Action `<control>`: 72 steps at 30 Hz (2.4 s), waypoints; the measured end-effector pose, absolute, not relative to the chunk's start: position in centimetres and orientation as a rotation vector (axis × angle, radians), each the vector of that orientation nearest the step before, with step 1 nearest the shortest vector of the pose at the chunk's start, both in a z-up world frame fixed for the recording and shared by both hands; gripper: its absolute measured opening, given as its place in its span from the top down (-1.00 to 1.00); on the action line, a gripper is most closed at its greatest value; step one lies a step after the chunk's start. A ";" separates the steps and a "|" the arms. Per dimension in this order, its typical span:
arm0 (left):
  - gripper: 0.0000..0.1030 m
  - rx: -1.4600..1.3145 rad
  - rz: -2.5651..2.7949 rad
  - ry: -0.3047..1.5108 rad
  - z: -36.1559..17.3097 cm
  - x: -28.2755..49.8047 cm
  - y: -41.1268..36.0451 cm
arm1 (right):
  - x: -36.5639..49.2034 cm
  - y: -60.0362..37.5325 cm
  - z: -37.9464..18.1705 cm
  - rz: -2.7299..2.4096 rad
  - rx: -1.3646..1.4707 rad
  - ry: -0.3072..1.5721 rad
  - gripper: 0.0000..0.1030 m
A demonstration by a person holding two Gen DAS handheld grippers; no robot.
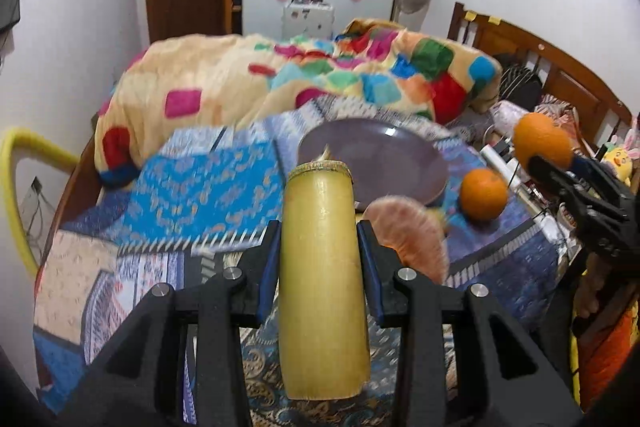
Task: Organize fruits
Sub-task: 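Grasp the yellow tube with the left gripper while the right gripper lifts the orange, then lower the tube and orange onto the purple plate and open both grippers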
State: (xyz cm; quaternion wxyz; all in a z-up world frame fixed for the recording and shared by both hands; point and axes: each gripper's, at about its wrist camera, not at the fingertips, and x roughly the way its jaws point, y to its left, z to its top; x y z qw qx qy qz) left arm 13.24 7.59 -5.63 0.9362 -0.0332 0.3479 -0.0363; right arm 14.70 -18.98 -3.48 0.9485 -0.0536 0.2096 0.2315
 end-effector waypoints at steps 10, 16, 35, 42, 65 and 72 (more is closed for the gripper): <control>0.29 -0.029 -0.102 0.627 -2.8 16.0 5.3 | 17.3 -18.0 -1.8 0.455 -0.120 0.394 -0.18; 0.29 -0.028 -0.117 0.613 -2.3 18.7 4.3 | 19.6 -17.6 -1.5 0.450 -0.138 0.403 -0.18; 0.30 0.011 -0.117 0.730 -5.6 28.5 2.3 | 26.5 -15.3 -4.0 0.489 -0.258 0.550 -0.18; 0.30 0.008 -0.133 0.816 -7.0 31.6 2.5 | 28.9 -14.8 -5.1 0.527 -0.306 0.641 -0.18; 0.30 0.024 -0.131 0.939 -8.7 36.5 2.4 | 33.8 -12.1 -8.3 0.652 -0.452 0.896 -0.19; 0.30 0.029 -0.127 0.900 -7.6 35.1 3.1 | 32.8 -11.6 -8.2 0.645 -0.518 0.869 -0.23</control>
